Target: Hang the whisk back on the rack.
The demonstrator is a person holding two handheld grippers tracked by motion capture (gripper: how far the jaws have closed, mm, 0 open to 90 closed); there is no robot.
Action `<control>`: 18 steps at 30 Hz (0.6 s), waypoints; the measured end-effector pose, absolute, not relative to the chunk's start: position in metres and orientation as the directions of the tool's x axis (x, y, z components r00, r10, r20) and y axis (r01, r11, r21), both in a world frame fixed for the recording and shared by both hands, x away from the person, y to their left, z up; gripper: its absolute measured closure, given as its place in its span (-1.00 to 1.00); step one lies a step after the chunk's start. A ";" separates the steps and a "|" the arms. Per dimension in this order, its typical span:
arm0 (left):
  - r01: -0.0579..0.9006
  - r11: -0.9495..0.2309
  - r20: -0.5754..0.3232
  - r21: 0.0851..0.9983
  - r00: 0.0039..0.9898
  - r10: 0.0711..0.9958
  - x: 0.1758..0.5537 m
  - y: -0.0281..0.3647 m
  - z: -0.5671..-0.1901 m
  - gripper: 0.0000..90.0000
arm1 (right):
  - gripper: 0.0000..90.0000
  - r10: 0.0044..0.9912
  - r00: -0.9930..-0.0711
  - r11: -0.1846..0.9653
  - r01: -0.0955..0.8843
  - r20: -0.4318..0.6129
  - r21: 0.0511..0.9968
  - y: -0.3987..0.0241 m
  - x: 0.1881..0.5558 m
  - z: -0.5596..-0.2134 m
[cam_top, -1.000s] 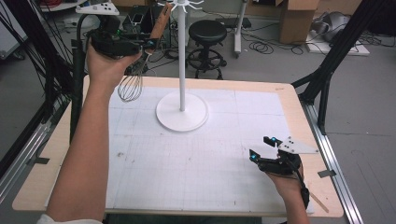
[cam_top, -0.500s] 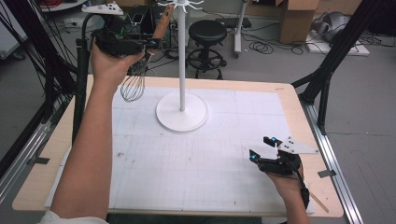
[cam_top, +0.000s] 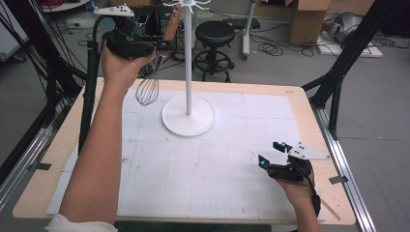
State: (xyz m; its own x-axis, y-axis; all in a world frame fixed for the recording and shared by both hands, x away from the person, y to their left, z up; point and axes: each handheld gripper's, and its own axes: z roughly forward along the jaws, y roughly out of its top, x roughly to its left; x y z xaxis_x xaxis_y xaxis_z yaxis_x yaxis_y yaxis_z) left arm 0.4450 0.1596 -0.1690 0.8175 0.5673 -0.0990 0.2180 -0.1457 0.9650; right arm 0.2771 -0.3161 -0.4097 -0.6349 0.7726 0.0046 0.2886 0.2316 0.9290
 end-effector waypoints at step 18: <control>0.237 -0.152 -0.117 0.960 0.827 0.550 0.453 0.156 -0.174 0.57 | -0.52 0.773 -0.634 0.232 0.288 0.004 0.929 -0.317 0.277 -0.410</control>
